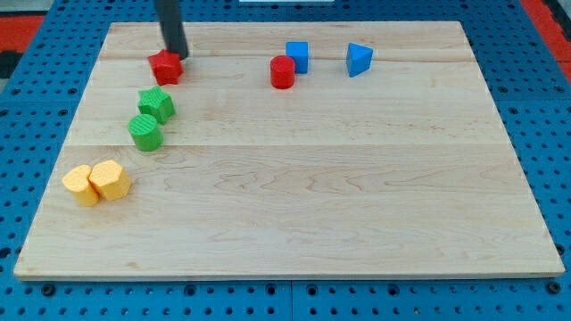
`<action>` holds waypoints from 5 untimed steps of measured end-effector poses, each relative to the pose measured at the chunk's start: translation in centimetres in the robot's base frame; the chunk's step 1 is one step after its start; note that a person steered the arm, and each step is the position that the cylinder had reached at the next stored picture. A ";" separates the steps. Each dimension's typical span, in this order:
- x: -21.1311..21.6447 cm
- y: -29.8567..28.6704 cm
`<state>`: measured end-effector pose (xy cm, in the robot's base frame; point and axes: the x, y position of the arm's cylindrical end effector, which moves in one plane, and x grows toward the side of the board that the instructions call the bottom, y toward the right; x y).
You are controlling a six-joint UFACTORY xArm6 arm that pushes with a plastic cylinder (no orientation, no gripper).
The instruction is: Move the red circle towards red star
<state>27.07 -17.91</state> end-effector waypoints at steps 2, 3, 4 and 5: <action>6.0 -3.4; 6.1 -3.1; 5.1 1.4; 7.6 10.3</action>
<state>34.65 -7.63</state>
